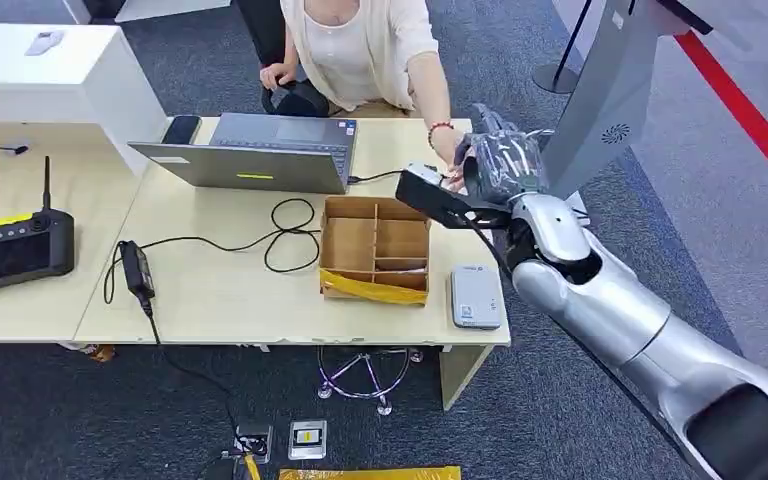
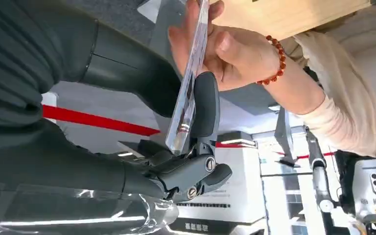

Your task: Pass the card to the sensor for recognition and then transmit it.

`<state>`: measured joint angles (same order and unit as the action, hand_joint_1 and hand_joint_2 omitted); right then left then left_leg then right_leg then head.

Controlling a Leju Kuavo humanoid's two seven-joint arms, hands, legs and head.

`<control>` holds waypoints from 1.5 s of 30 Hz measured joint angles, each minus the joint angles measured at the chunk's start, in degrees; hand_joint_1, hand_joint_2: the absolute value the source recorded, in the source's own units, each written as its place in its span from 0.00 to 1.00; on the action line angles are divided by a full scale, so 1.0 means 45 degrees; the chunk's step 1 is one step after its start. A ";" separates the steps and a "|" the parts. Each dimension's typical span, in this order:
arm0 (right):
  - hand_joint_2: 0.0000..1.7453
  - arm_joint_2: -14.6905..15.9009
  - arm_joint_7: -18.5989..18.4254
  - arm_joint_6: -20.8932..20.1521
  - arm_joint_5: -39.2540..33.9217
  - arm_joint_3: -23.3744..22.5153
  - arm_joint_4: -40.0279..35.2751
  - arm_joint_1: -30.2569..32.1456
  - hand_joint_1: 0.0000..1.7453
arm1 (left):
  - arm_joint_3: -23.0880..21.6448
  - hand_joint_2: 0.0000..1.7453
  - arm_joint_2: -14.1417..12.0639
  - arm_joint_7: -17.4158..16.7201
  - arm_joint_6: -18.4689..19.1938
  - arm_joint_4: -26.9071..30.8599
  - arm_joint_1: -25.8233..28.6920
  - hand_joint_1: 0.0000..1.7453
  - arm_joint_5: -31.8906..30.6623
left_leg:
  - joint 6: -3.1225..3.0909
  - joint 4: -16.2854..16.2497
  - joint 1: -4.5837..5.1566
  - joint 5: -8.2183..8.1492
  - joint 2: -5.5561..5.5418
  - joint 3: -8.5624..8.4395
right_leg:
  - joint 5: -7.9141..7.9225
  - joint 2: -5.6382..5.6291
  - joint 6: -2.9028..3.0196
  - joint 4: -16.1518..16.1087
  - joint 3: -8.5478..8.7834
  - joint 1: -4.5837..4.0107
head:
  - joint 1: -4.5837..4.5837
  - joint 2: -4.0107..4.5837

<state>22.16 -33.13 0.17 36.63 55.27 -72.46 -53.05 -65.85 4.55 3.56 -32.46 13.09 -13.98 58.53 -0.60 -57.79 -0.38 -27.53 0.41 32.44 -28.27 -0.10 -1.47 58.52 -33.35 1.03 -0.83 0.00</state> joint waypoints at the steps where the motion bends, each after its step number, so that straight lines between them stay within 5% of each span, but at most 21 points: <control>1: 1.00 0.0000 -0.0034 -0.0005 0.0015 0.0054 0.0000 0.0000 1.00 | 0.0000 0.00 0.0014 -0.0014 0.0000 0.0000 0.0000 0.00 -0.0014 | 0.0000 0.0000 0.0000 0.0000 0.0000 0.0000 | 0.0000 0.0000 0.0000 0.0000 0.0000 0.0000 | 0.0000 0.0000; 12: 1.00 -0.0010 0.0092 -0.0078 0.0160 0.0355 0.0131 -0.0130 1.00 | 0.0010 0.00 0.0087 -0.0107 -0.0078 0.0005 -0.0006 0.00 -0.0087 | 0.0000 0.0000 0.0000 0.0001 -0.0020 0.0006 | 0.0000 0.0013 0.0000 0.0000 0.0000 0.0000 | 0.0000 0.0000; 13: 0.00 -0.0010 0.0116 -0.0078 0.0160 0.0398 0.0160 -0.0177 0.00 | 0.0010 0.00 0.0097 -0.0107 -0.0078 0.0005 -0.0006 0.00 -0.0087 | 0.0000 0.0000 0.0000 0.0001 -0.0020 0.0007 | 0.0000 0.0013 0.0000 0.0000 0.0000 0.0000 | 0.0000 0.0000; 27: 0.00 -0.0053 0.0563 -0.0315 -0.0087 0.0447 0.0602 -0.0316 0.00 | 0.0024 0.00 0.0160 -0.0107 -0.0102 0.0005 -0.0021 0.00 -0.0126 | 0.0000 0.0000 0.0000 0.0004 -0.0033 0.0009 | 0.0000 0.0022 0.0000 0.0000 0.0001 0.0000 | 0.0000 0.0000; 38: 0.00 -0.0224 0.0835 0.0326 0.0845 0.0554 0.0743 -0.0271 0.00 | 0.0083 0.00 0.0165 -0.0107 -0.0112 0.0005 -0.0025 0.00 -0.0175 | 0.0001 0.0000 0.0000 0.0005 -0.0035 0.0007 | 0.0000 0.0022 0.0000 0.0000 0.0002 0.0000 | 0.0000 0.0000; 45: 0.00 0.0035 0.0271 0.1370 0.1122 0.0374 -0.0040 0.1105 0.00 | 0.0180 0.00 0.0136 0.0010 -0.0204 0.0005 0.0066 0.00 -0.0068 | 0.0001 -0.0002 0.0000 0.0005 -0.0042 0.0002 | -0.0009 0.0030 0.0008 -0.0003 0.0000 -0.0001 | 0.0000 0.0000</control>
<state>22.32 -31.91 6.34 41.68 56.96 -72.63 -48.07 -65.05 5.16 3.61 -33.38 13.11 -13.68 58.23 -0.60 -57.80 -0.38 -27.50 0.22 32.45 -28.31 0.04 -1.44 58.50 -33.35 1.03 -0.83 0.00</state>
